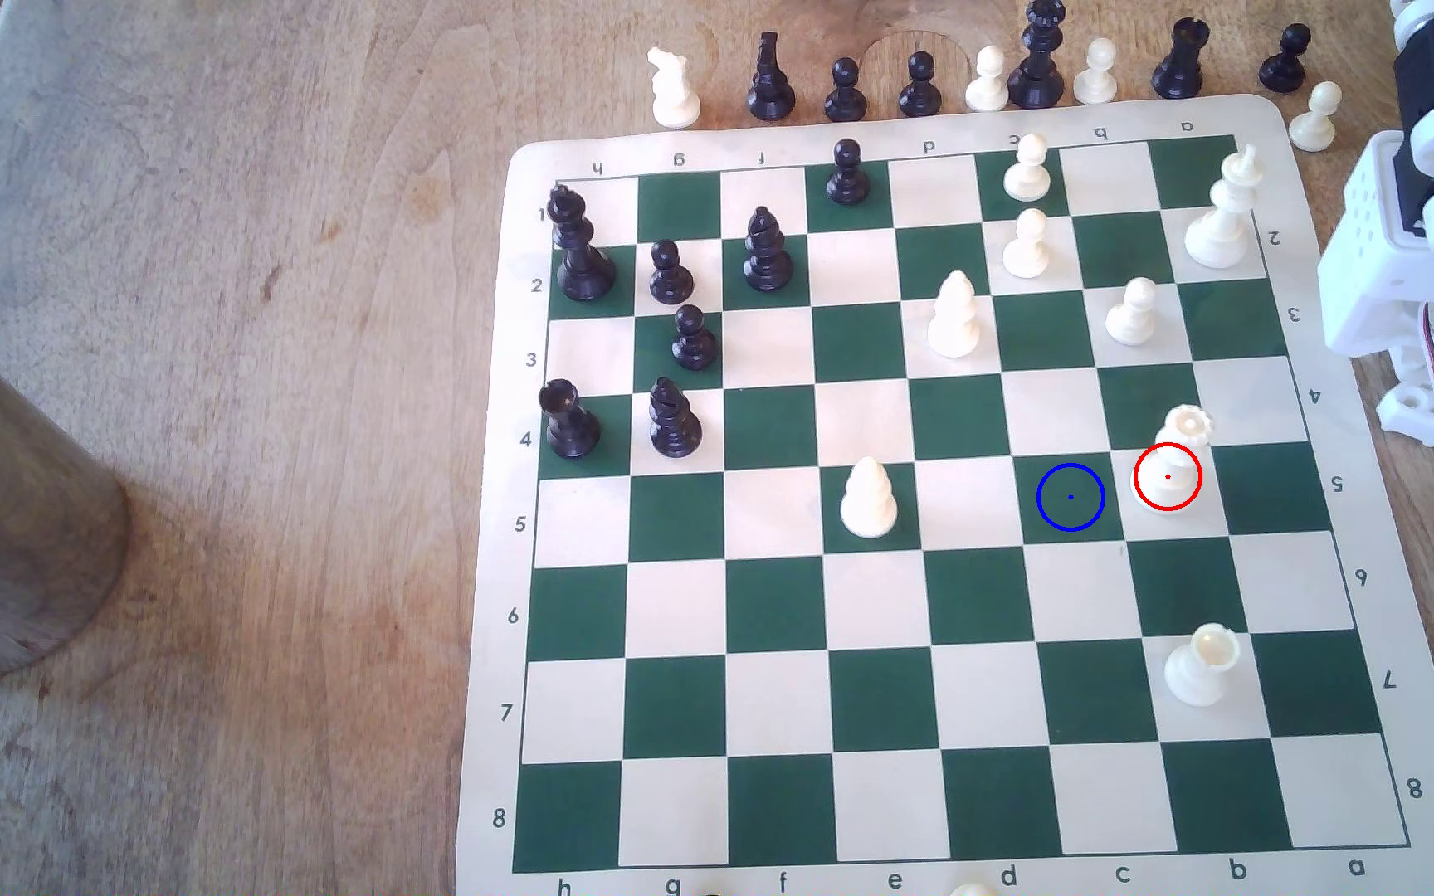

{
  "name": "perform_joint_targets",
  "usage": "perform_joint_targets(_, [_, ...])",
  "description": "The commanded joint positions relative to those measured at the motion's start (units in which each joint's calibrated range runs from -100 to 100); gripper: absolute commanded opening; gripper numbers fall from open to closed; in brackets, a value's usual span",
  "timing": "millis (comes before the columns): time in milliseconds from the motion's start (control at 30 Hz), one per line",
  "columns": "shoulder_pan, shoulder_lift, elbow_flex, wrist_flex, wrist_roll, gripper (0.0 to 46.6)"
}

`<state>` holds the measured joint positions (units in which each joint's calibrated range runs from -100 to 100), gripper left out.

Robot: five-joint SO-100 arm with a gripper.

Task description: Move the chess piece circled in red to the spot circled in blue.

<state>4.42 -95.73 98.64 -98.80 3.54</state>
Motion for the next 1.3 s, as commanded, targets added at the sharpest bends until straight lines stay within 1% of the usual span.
perform_joint_targets(0, [-1.7,0.0,0.4,1.8,0.1,0.2])
perform_joint_targets(67, [-1.8,0.0,-1.8,6.0,0.1,0.2])
perform_joint_targets(233, [-1.9,0.0,-10.5,23.8,0.1,0.2])
perform_joint_targets(267, [-1.7,0.0,-12.5,29.5,0.1,0.2])
perform_joint_targets(367, [-1.3,0.0,-13.8,37.5,0.1,0.2])
perform_joint_targets(467, [-1.1,0.0,-17.5,51.9,0.1,0.2])
perform_joint_targets(500, [-0.8,0.0,-19.2,56.4,-0.1,0.2])
perform_joint_targets(533, [0.8,0.0,-23.3,66.9,-0.1,0.2])
perform_joint_targets(600, [3.1,0.0,-26.8,76.4,-0.1,0.2])
perform_joint_targets(800, [5.0,0.1,-33.2,94.7,-0.2,0.2])
perform_joint_targets(933, [6.3,0.1,-40.2,115.5,-0.4,0.2])
perform_joint_targets(1000, [8.3,0.1,-43.2,123.7,-0.4,0.2])
perform_joint_targets(1200, [8.5,0.1,-47.5,139.4,-0.5,0.2])
perform_joint_targets(1267, [8.4,0.1,-49.1,146.8,-0.1,0.2])
